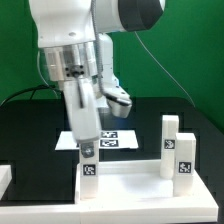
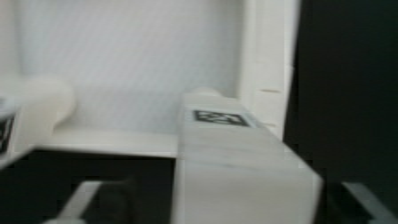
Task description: Assemble desk
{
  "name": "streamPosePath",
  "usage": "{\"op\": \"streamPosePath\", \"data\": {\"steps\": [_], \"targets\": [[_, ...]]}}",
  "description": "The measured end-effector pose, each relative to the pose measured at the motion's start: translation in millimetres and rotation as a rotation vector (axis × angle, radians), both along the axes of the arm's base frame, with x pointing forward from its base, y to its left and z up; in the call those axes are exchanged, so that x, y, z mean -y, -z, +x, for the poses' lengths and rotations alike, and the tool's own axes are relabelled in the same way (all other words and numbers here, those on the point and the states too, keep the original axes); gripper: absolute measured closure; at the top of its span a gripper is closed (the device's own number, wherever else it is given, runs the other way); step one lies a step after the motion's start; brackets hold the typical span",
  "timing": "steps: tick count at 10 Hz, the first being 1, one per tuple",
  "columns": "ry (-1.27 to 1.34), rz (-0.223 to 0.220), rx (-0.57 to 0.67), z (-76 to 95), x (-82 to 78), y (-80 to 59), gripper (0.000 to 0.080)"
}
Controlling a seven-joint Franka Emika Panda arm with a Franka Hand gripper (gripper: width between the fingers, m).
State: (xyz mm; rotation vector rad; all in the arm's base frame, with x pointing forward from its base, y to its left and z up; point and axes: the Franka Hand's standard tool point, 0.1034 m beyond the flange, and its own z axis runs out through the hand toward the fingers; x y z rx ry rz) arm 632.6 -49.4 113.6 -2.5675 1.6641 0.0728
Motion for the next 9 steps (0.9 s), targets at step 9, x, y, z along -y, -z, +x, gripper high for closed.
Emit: {"op": "streamPosePath", "data": {"steps": [9], "targets": [[-0.755, -0.024, 0.061, 1.5, -2.3, 0.4, 0.0151]]}}
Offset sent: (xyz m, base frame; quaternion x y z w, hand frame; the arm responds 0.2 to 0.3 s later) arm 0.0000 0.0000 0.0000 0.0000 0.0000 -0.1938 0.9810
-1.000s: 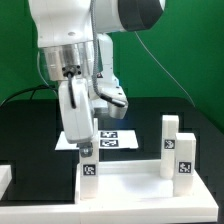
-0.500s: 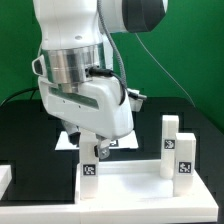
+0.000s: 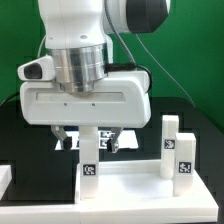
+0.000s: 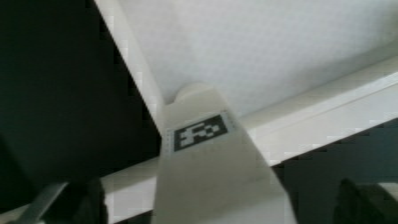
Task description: Assemble desk
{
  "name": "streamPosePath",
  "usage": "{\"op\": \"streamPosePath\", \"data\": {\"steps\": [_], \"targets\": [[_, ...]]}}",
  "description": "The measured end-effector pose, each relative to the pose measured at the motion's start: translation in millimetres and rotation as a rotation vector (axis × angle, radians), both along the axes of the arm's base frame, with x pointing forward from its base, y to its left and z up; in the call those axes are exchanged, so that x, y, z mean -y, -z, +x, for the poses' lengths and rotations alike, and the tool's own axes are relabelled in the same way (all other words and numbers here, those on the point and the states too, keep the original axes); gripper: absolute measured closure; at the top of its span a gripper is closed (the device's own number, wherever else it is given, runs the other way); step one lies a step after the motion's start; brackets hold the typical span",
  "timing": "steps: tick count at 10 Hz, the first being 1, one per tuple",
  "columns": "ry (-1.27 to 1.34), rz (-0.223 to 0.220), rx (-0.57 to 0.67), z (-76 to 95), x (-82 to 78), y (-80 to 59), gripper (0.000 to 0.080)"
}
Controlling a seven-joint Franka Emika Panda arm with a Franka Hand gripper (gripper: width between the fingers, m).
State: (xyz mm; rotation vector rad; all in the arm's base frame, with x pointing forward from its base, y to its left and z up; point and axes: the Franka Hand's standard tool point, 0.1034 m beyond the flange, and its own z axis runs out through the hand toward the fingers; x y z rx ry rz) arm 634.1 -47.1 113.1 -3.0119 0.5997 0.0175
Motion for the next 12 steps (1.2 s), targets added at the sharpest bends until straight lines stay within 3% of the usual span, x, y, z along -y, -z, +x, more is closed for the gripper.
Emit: {"op": "streamPosePath", "data": {"steps": [1, 2, 3, 5, 7, 9, 12], "targets": [[0.016, 0.000, -0.001, -0.1, -0.1, 0.1, 0.0242], [0.016, 0.000, -0.002, -0.1, 0.0, 0.2, 0.0424], [0.104, 0.001, -0.008, -0.3, 0.1, 0.3, 0.0512], [0.244, 0.001, -0.018, -0.3, 0.3, 0.3, 0.0511], [0.561, 0.024, -0.025, 1.2, 2.3, 0.9, 0.0511], [1.044, 0.078, -0.064, 2.2, 1.4, 1.2, 0.0511], [1.080, 0.088, -0.063, 1.4, 2.1, 2.1, 0.0511]]}}
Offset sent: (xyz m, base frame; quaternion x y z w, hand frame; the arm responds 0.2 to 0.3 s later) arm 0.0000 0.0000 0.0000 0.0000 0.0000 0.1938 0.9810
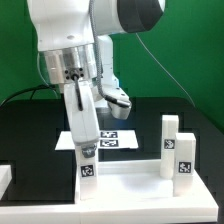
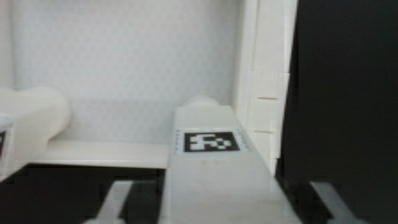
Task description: Assemble desk
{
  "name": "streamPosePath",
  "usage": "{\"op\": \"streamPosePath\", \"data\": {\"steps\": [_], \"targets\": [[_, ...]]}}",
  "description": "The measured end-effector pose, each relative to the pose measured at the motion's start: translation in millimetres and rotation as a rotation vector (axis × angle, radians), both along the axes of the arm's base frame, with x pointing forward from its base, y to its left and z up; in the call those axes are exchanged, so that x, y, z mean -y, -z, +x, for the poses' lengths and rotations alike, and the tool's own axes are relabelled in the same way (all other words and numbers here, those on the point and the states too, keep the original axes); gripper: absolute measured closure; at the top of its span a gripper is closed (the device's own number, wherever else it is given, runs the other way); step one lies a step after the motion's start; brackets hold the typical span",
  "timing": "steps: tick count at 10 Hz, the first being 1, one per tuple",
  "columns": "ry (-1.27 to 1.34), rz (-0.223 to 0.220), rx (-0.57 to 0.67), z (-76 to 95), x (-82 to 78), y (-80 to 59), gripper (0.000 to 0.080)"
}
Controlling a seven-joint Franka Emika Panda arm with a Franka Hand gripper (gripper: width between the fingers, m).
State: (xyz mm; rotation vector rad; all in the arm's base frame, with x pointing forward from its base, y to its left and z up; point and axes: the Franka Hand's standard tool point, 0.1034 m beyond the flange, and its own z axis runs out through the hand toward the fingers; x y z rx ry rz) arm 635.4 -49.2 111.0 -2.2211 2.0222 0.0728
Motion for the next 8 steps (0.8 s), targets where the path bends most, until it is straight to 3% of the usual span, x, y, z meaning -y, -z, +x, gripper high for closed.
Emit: {"op": "streamPosePath", "data": {"steps": [1, 2, 3, 7, 8], "targets": [[-0.057, -0.008, 0.007, 0.1, 0.7, 0.6, 0.0434], [-0.292, -0.026, 0.041, 1.0, 1.3, 0.9, 0.0253], [-0.537, -0.031, 0.052, -0.6, -0.1, 0.2, 0.0182], [-0.956, -0.056, 0.067, -5.2, 0.4, 1.5, 0.0151], [-1.200, -0.121, 0.075, -0.1, -3.7, 0.9, 0.0150]]}}
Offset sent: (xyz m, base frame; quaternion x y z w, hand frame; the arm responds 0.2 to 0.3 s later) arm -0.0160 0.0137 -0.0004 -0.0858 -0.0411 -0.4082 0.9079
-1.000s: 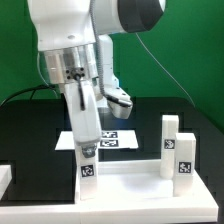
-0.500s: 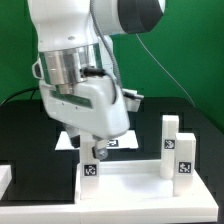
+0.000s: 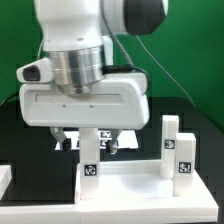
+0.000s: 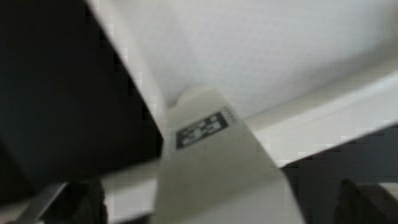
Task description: Assemble desk
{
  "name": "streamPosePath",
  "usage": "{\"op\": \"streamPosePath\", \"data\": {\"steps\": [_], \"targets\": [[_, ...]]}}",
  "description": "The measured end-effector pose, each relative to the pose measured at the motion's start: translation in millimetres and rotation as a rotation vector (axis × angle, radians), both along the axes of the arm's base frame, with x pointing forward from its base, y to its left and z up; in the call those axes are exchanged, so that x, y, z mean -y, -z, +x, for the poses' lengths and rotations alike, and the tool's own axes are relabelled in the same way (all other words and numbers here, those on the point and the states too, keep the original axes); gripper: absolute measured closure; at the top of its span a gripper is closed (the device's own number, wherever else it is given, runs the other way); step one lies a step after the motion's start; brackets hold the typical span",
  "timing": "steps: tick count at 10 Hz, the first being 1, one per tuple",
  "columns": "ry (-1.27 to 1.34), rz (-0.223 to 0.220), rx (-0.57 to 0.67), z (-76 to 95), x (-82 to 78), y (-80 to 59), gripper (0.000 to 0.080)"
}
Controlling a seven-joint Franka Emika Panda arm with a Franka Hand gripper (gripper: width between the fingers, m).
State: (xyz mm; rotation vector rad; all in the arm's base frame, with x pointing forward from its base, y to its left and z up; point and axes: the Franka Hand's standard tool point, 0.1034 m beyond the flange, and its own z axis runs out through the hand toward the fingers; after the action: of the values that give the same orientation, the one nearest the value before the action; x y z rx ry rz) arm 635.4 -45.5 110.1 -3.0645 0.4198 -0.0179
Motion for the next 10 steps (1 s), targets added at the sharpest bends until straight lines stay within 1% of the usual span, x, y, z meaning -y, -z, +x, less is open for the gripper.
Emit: {"op": "streamPosePath", "data": {"steps": [1, 2, 3, 4, 5, 6, 8, 10], "targets": [[-0.291, -0.018, 0.023, 3.0, -3.8, -0.7, 0.0150], [-0.334, -0.017, 0.031, 3.9, -3.4, -1.8, 0.0150], [-0.273, -0.017, 0.026, 3.5, -3.3, -0.7, 0.0159], [-0.273, -0.017, 0.026, 3.4, -3.0, -0.7, 0.0159], [-0.227, -0.015, 0.024, 3.5, -3.3, -0.6, 0.0343], [-0.130, -0.015, 0.020, 3.4, -1.6, -0.8, 0.0510], [-0.008, -0.013, 0.015, 3.0, 1.8, -0.2, 0.0509], [0.258, 0.009, 0.006, 2.7, 7.8, 0.8, 0.0509]]}}
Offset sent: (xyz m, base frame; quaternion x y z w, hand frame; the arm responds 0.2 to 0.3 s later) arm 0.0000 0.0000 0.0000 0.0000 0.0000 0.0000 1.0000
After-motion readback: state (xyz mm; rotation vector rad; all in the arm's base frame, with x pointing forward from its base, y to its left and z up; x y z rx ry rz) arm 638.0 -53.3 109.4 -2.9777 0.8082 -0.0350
